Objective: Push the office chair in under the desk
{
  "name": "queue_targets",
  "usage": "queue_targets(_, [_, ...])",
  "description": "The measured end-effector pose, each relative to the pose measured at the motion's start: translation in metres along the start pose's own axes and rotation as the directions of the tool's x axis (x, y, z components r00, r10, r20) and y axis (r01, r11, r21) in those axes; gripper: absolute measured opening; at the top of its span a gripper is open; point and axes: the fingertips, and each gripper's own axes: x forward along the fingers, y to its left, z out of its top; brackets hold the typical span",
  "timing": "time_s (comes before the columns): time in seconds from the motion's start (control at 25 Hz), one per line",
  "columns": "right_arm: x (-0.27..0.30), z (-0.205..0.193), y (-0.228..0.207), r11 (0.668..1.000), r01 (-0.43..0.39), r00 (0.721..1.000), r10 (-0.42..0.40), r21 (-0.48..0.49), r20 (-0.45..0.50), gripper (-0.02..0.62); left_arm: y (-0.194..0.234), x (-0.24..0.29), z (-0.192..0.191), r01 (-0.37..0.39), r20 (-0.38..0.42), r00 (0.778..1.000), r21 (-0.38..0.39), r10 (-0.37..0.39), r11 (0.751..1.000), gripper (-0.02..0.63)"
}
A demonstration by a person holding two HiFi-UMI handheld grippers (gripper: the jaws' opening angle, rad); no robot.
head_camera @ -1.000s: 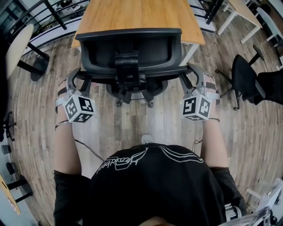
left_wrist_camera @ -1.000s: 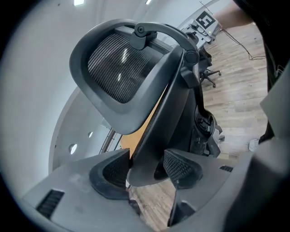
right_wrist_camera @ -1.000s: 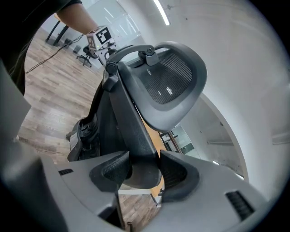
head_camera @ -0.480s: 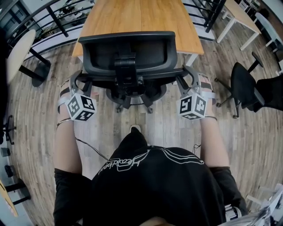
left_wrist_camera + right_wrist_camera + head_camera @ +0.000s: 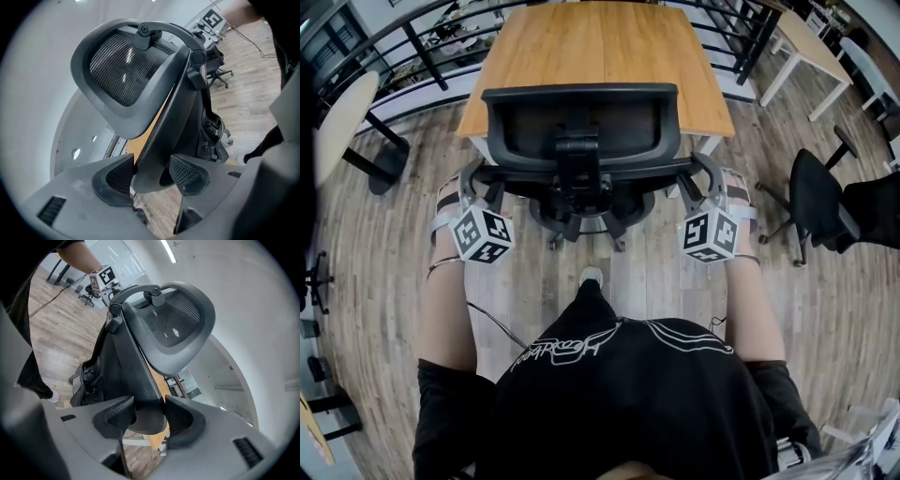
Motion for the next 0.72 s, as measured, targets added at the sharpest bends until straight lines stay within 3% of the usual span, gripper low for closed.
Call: queue_targets(0.72, [0.115, 0.002, -0.075, 1.0, -0.003, 1.0, 0.004, 0.022, -0.031, 0.222, 0.082, 0.116, 0.032, 0.027, 0.019, 0.999, 0.017, -0.027, 1.0, 0.218])
